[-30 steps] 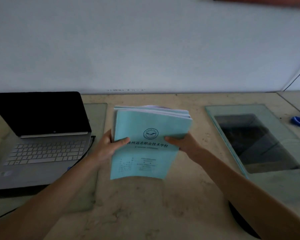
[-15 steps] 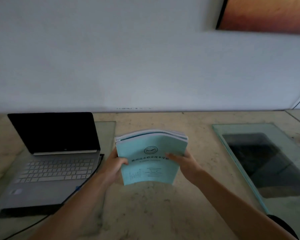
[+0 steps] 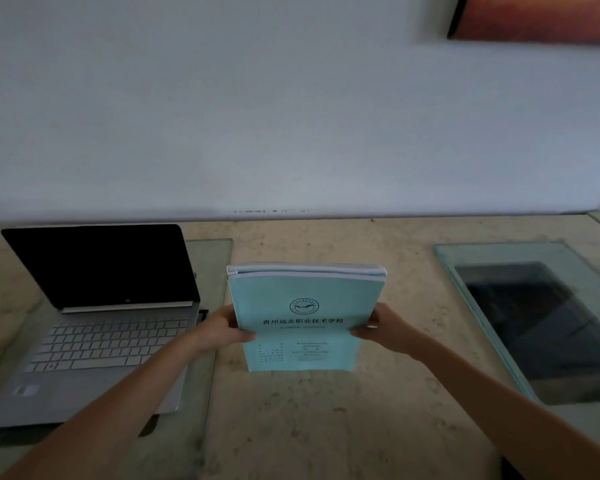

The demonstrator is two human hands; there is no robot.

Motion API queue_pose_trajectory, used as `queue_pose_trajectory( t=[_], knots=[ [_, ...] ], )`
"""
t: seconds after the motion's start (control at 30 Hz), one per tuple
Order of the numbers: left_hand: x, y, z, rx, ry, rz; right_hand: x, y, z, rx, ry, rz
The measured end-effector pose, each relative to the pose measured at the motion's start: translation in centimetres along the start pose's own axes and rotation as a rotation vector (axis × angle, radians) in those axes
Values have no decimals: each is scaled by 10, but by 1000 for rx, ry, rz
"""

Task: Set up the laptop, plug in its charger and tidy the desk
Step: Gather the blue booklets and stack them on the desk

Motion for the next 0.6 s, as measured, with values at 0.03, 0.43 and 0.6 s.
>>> queue_pose_trajectory(
  t=[0.03,0.43,0.6],
  knots=[
    [1,-3,-5,-10,16,15,-2,-1,-4,-24,-1,1],
    [5,-23,-116,-239,-165,460,-10,-6,-119,-158,263,-380],
    [0,-45,-181,-423,-262,568,-12,-7,-201,-209,417,-567]
  ],
)
Point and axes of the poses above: each hand's wrist, its own z-axis away from the middle knuckle, its own y-axis out of the palm, x = y × z, the point moved 2 cm from there along -z, towards the middle knuckle, and after that the axes turned 3 degrees about z, right-handed, at the moved point
